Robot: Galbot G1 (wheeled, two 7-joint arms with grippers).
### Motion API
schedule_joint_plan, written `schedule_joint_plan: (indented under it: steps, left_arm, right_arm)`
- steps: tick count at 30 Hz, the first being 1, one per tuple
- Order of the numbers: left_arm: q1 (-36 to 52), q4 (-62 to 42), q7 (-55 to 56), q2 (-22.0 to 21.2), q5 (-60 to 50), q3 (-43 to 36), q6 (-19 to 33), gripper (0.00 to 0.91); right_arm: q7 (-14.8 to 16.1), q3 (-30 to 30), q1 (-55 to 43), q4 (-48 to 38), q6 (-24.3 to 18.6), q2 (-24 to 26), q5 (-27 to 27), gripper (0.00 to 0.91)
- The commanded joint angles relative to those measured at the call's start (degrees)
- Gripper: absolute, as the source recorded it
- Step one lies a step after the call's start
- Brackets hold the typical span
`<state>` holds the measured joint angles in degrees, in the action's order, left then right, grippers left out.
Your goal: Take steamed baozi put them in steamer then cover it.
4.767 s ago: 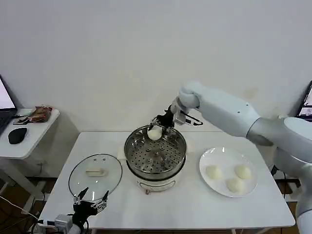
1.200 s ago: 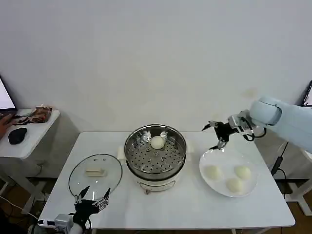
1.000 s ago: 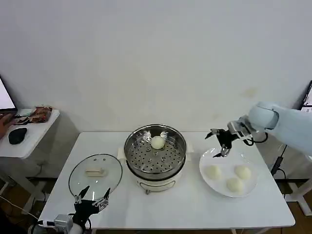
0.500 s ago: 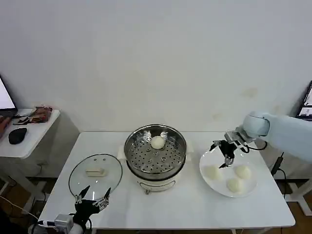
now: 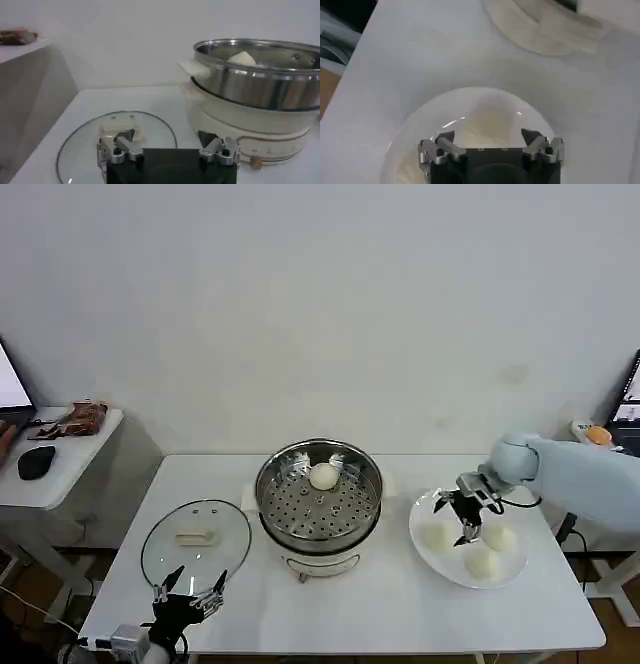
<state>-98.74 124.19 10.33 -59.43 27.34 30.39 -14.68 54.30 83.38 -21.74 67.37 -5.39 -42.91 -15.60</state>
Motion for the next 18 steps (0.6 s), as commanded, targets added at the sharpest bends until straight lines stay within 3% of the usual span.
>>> schedule_joint_plan:
  steps: [1,14,18]
  left_arm:
    - [-0.1,0.3,-0.1,0.0,0.0,0.1,0.0,0.907]
    - [-0.4,0.9,0.0,0.1,0.1,0.0,-0.2,0.907]
    - [-0.5,1.1,0.0,0.2,0.2,0.2,-0.2,0.907]
  right_arm:
    - [0.3,-1.4,2.9,-2.5,-0.2,-0.9,1.6,0.907]
    - [-0.1,-5.2,6.3,-5.9,-0.7,-2.0,4.2,0.907]
    - [-0.2,-6.9,7.5,-7.4,-0.8,-2.8,4.4,0.826]
